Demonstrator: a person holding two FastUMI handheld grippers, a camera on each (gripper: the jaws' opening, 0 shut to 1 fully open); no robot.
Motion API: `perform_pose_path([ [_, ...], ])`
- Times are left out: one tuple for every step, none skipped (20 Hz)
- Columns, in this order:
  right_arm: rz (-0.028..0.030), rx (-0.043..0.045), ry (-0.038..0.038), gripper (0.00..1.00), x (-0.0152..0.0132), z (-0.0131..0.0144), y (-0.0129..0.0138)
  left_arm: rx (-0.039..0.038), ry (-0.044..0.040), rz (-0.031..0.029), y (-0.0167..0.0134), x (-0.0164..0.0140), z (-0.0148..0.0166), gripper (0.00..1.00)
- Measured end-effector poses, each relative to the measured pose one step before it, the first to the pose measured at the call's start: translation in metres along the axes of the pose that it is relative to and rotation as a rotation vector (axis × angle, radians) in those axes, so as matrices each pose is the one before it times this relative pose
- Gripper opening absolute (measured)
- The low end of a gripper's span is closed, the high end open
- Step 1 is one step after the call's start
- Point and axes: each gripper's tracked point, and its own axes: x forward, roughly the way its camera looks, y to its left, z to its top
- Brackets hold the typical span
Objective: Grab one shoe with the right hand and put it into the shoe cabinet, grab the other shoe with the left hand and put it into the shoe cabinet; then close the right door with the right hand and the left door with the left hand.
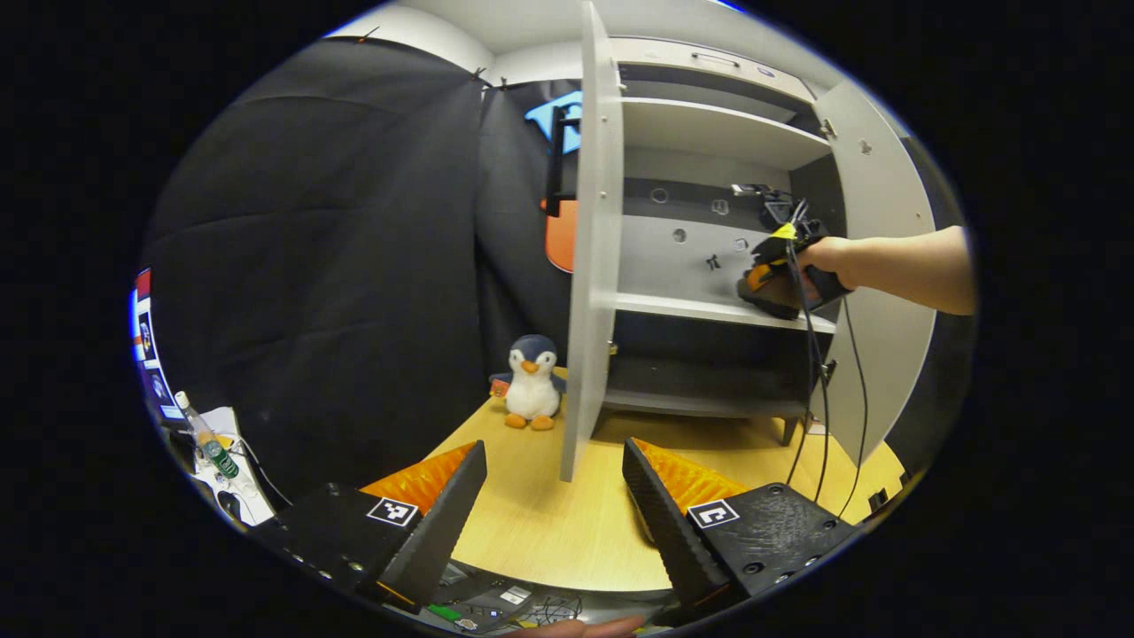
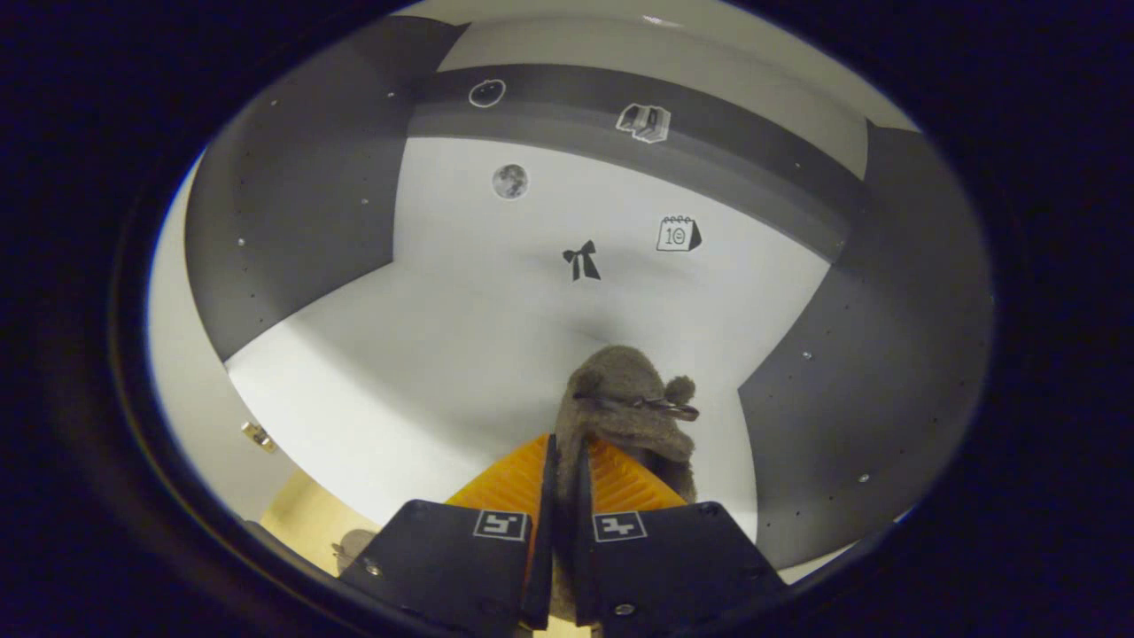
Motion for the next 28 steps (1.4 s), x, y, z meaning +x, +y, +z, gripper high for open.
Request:
perform_pose_path([
  [-0.00755,-0.01995,-0.02069,0.16,-0.00489,0.00452,-0.00242,0.00624,0.00194,-0.01173,-0.00278,-0.0003,-0.00182,0.95],
  [-0.01134,-0.02515,-0.01201,0.43,-0.00675,0.00067,-0.00228,0.00079,0.00202,-0.00729,-0.00183,0.00112,-0.00013,0.95],
  [-0.00982,-0.02226,-0.00368,0.42,-0.00764,0.00051,-0.00116,-0.00031,0.00229,-0.00412,-0.00063,-0.00045,-0.00027,0.94],
  [-0.00033,-0.01683,-0.0134,0.62,-0.00737,-0.00173,0.00002,0.00025,0.00263,-0.00312,-0.00158,-0.00082,-0.00059,0.94],
  [-0.00216,-0.01283,-0.0182,0.57,-0.00824,-0.00047,0.00006,0.00062,0.00075,-0.0021,-0.00257,0.00022,-0.00038,0.95],
  [-0.00224,-0.00197,-0.02079,0.58,-0.01045,-0.00093,-0.00132,-0.00059,0.00177,-0.00567,-0.00302,0.00045,-0.00084,0.95],
  [0.00697,0.00803,-0.01582,0.61,-0.01204,-0.00099,0.0013,-0.00041,0.00223,-0.00684,-0.00279,-0.00031,-0.00033,0.95],
  [0.01054,0.01269,-0.0159,0.67,-0.01306,-0.00258,0.00123,0.00154,0.00405,-0.00844,-0.00321,0.00036,-0.00086,0.95],
  [0.0186,0.02518,-0.01659,0.7,-0.01507,-0.0016,0.00247,0.00335,0.00249,-0.01026,-0.00377,0.00083,-0.00182,0.95],
  [0.02196,0.03236,-0.01745,0.7,-0.01558,-0.00216,0.0035,0.00572,0.00595,-0.01467,-0.00579,0.00131,-0.00153,0.95],
  [0.01705,0.02747,-0.0205,0.71,-0.01689,-0.00277,0.00143,0.00937,0.00575,-0.01096,-0.00445,0.00122,-0.00146,0.95],
  [0.01521,0.02051,-0.02934,0.74,-0.01909,0.00027,0.00176,0.01025,0.00372,-0.00891,-0.00429,0.00226,-0.00239,0.95],
  [0.01826,0.00568,-0.02955,0.82,-0.01784,-0.0012,0.00401,0.00885,0.007,-0.01052,-0.00453,0.00345,-0.00102,0.95],
  [0.01353,-0.00983,-0.02432,0.82,-0.0193,-0.00273,0.00251,0.00897,0.00819,-0.01124,-0.00497,0.00422,-0.00191,0.95],
  [0.01038,-0.01615,-0.02544,0.9,-0.01622,-0.00151,0.00011,0.01048,0.00704,-0.00926,-0.00467,0.00643,-0.00285,0.95],
  [-0.00511,-0.00888,-0.0252,0.86,-0.01802,-0.00127,-0.00193,0.00692,0.00342,-0.00981,-0.00416,0.00379,-0.00145,0.95],
  [-0.01358,0.01446,-0.02495,0.86,-0.01707,-0.00097,-0.00273,0.00388,0.00227,-0.00882,-0.0038,0.00559,-0.00172,0.95],
  [-0.0035,0.04882,-0.03945,0.87,-0.0177,-0.00029,0.00167,0.00138,0.00527,-0.00712,-0.00275,0.00592,-0.0022,0.95],
  [0.00484,0.06305,-0.05931,0.87,-0.01682,0.00241,0.00527,-0.0011,0.00293,-0.00708,-0.00395,0.00584,0.00008,0.95],
  [-0.01607,0.04252,-0.0522,0.92,-0.01329,-0.00483,-0.00127,0.00227,-0.00105,-0.00272,-0.0032,0.00566,0.00169,0.95],
  [-0.03285,0.0265,-0.03601,0.9,-0.01264,-0.00905,-0.00384,0.0075,-0.00567,0.00277,-0.00158,0.00566,0.00305,0.95],
  [-0.03832,0.0178,-0.02071,0.98,-0.0122,-0.01482,-0.00379,0.0088,-0.01059,0.00197,-0.00077,0.00616,0.00417,0.95],
  [-0.02883,0.00746,0.00668,0.99,-0.01276,-0.01961,-0.001,0.00941,-0.00418,0.00218,-0.00131,0.00547,0.00352,0.95],
  [-0.01984,0.00923,0.03161,1.0,-0.0112,-0.02429,0.00104,0.00754,-0.00179,0.00011,-0.00154,0.0044,0.00173,0.95],
  [0.00214,0.02624,0.04751,1.0,-0.00911,-0.02211,0.00373,0.00606,-0.00176,0.00045,-0.00151,0.00437,0.00119,0.95],
  [0.01191,0.02487,0.04532,1.0,-0.0071,-0.0174,0.00485,0.00811,-0.00089,-0.00331,-0.00295,0.00556,-0.00077,0.95],
  [-0.00068,0.01395,0.03304,1.0,-0.0041,-0.01092,-0.0018,0.01339,0.01089,-0.00558,-0.00358,0.00831,-0.00661,0.95],
  [-0.00058,0.00143,0.02187,1.0,-0.00156,-0.00581,-0.0029,0.00873,0.03336,-0.0168,-0.00701,0.00996,-0.01552,0.94],
])
